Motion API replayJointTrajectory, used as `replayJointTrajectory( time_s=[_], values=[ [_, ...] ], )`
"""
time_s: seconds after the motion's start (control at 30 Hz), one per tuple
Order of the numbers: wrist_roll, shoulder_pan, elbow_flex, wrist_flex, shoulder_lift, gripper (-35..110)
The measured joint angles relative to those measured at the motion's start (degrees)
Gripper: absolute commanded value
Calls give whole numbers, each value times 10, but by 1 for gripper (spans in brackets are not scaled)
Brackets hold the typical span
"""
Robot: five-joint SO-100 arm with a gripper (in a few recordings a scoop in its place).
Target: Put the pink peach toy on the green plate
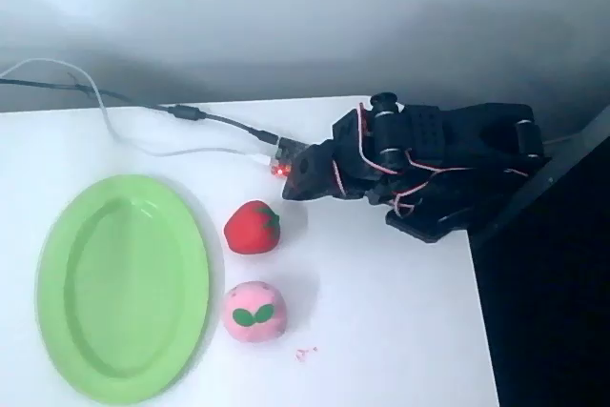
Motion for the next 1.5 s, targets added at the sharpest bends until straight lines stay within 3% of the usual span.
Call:
replayJointTrajectory(
  time_s=[0.87, 1.13, 1.4, 1.5],
  values=[
    [2, 0, 0, 8, 0, 0],
    [-9, 11, -7, -106, 0, 0],
    [4, 40, -142, -116, -91, 1],
    [4, 36, -242, -116, -193, 13]
  ],
)
